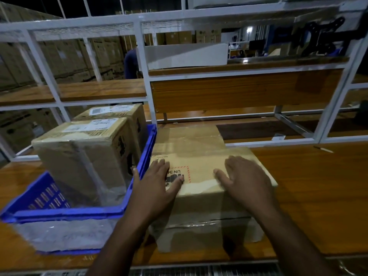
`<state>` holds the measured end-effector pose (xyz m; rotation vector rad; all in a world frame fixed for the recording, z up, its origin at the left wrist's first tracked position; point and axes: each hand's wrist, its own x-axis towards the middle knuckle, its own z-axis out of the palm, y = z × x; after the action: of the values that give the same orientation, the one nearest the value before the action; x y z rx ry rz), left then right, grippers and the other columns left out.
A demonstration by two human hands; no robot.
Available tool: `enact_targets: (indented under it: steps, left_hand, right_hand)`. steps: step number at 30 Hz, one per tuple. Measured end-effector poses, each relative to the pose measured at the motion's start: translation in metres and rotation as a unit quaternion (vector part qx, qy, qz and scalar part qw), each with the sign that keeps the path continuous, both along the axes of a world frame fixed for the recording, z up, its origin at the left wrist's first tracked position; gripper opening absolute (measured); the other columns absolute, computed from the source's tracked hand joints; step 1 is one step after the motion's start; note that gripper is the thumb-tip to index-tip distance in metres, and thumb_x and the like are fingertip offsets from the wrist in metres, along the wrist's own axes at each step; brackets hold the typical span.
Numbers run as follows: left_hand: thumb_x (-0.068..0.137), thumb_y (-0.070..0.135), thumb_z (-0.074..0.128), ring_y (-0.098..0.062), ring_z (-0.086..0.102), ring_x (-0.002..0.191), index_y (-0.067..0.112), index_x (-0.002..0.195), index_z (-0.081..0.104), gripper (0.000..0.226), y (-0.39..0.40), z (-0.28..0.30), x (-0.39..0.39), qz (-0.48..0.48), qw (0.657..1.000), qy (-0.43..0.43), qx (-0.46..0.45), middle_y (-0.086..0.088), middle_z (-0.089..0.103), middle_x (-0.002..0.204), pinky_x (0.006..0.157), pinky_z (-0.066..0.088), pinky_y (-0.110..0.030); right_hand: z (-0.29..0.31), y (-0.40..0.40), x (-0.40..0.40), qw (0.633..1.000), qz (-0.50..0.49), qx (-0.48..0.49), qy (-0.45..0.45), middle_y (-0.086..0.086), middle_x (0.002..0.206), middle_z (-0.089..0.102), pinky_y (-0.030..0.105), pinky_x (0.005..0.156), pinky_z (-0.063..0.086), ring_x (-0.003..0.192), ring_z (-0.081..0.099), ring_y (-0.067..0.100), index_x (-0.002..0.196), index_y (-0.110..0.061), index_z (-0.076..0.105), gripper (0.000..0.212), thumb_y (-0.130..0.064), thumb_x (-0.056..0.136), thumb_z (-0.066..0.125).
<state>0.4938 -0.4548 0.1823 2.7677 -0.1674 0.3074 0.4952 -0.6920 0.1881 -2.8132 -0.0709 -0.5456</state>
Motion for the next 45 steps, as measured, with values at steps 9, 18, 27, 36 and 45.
enact_targets:
  steps: [9, 18, 27, 36, 45]
  left_hand:
    - [0.103, 0.057, 0.029, -0.009, 0.009, 0.155, 0.018, 0.161, 0.022, 0.070, -0.006, 0.016, 0.006, -0.005, 0.994, 0.043, 0.096, 0.002, 0.016, 0.169, 0.125, -0.008, -0.047]
    - [0.107, 0.032, 0.029, -0.009, 0.006, 0.155, 0.017, 0.161, 0.017, 0.058, -0.039, 0.014, 0.036, -0.153, 0.985, 0.046, 0.070, -0.002, 0.012, 0.169, 0.126, 0.001, -0.031]
    - [0.103, 0.054, 0.021, -0.009, -0.005, 0.155, 0.018, 0.162, 0.005, 0.071, -0.016, 0.008, 0.033, -0.074, 0.989, 0.066, 0.108, 0.001, -0.002, 0.170, 0.127, -0.002, -0.041]
    - [0.096, 0.068, 0.041, -0.019, 0.003, 0.156, 0.016, 0.162, 0.008, 0.091, 0.001, 0.001, 0.037, 0.050, 0.995, 0.082, -0.032, -0.003, 0.000, 0.170, 0.125, 0.017, -0.046]
    - [0.076, 0.088, 0.049, -0.029, 0.056, 0.128, 0.022, 0.161, 0.008, 0.115, 0.020, -0.007, 0.022, 0.074, 0.984, 0.080, -0.140, -0.003, 0.050, 0.152, 0.097, 0.052, -0.041]
  right_hand:
    - [0.016, 0.014, 0.017, 0.996, -0.031, -0.071, 0.048, -0.006, 0.086, 0.062, 0.026, 0.062, 0.042, 0.074, 0.055, 0.009, 0.094, -0.024, 0.067, 0.041, -0.061, 0.094, 0.049]
    - [0.014, 0.047, 0.026, 0.984, 0.161, -0.004, 0.071, -0.004, 0.160, 0.035, 0.029, 0.122, 0.012, 0.147, 0.027, 0.009, 0.153, -0.024, 0.036, 0.047, -0.031, 0.106, 0.038]
    - [0.001, 0.024, 0.026, 0.996, 0.057, 0.000, 0.073, 0.000, 0.160, 0.033, 0.040, 0.123, 0.019, 0.147, 0.028, 0.015, 0.152, -0.019, 0.035, 0.064, -0.057, 0.100, 0.040]
    - [0.003, -0.004, 0.037, 0.994, -0.064, 0.029, 0.078, 0.004, 0.158, 0.036, 0.051, 0.120, 0.020, 0.148, 0.026, 0.026, 0.144, -0.024, 0.046, 0.062, -0.063, 0.095, 0.044]
    - [0.002, -0.021, 0.028, 0.985, -0.117, 0.113, 0.065, 0.010, 0.149, 0.046, 0.044, 0.093, 0.049, 0.131, 0.049, 0.031, 0.152, -0.022, 0.029, 0.076, -0.062, 0.092, 0.052]
